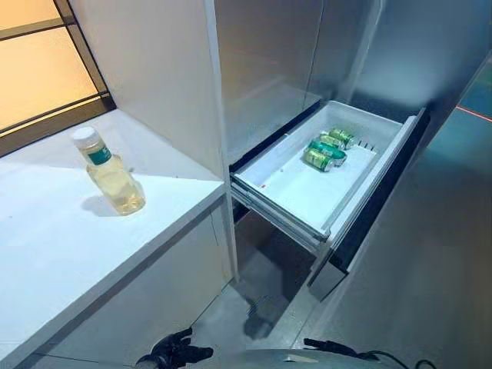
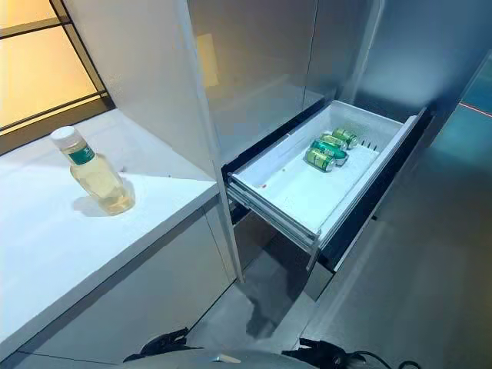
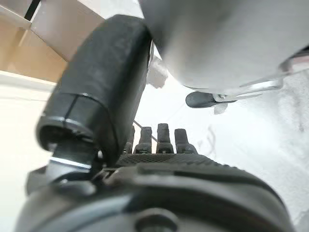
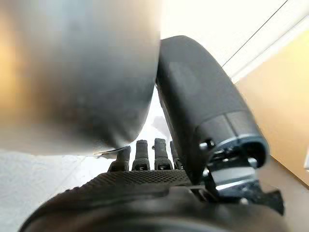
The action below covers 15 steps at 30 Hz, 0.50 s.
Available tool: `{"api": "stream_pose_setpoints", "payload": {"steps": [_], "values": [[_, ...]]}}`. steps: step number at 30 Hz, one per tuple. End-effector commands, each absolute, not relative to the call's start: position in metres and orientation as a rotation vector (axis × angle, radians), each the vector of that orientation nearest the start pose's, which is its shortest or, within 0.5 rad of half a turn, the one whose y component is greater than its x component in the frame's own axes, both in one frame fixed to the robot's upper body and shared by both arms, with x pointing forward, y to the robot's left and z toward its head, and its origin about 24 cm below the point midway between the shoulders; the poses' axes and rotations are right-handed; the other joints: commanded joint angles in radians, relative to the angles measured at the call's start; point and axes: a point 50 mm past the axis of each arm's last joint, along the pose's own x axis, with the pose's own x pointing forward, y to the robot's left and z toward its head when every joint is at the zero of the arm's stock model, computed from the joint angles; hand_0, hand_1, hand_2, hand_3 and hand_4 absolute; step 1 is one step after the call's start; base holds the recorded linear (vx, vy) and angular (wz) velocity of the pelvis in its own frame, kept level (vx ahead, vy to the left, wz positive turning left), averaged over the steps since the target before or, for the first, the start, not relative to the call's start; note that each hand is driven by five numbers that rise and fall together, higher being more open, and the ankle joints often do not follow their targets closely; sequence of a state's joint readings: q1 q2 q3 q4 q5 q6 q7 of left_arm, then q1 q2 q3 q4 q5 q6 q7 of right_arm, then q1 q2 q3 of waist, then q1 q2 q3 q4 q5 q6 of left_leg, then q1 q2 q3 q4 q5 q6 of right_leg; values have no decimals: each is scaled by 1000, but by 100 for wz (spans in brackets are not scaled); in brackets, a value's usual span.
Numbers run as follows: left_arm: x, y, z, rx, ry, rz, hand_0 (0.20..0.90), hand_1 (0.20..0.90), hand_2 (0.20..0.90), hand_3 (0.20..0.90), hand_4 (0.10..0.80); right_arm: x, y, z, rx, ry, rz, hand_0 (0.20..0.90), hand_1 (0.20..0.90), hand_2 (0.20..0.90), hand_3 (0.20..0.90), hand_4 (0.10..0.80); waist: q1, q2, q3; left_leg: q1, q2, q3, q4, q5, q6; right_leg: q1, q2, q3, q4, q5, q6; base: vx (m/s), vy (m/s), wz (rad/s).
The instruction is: Put drinks into fridge and close the fridge
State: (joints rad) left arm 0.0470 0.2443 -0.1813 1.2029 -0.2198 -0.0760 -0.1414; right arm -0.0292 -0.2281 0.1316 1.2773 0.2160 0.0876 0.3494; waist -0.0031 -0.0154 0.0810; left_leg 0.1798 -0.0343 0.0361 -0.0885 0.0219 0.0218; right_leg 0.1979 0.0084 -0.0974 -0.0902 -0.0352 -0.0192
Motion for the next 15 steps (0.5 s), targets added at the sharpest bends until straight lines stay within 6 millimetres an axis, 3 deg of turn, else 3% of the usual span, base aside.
{"api": "stream_pose_setpoints", "payload": {"steps": [1, 9, 15], "values": [[98, 213, -160, 28, 1081, 11, 900, 900, 900, 900, 800, 80, -223, -164, 156, 1337, 106, 900, 900, 900, 900, 800, 8, 23, 3, -38, 9, 55, 9, -59, -18, -73, -16, -77, 39, 2, 65, 0, 0, 0], [113, 207, -154, -53, 973, -63, 900, 900, 900, 900, 800, 81, -224, -164, 157, 1334, 103, 900, 900, 900, 900, 800, 11, 24, 9, -41, 8, 52, 8, -56, -19, -75, -15, -77, 40, 4, 65, 0, 0, 0], [161, 178, -122, -291, 764, -454, 900, 900, 900, 900, 800, 93, -233, -159, 134, 1323, 110, 900, 900, 900, 900, 800, 12, 36, 20, -48, 13, 53, 4, -52, -24, -88, -13, -71, 43, 7, 69, -26, 12, 0]]}}
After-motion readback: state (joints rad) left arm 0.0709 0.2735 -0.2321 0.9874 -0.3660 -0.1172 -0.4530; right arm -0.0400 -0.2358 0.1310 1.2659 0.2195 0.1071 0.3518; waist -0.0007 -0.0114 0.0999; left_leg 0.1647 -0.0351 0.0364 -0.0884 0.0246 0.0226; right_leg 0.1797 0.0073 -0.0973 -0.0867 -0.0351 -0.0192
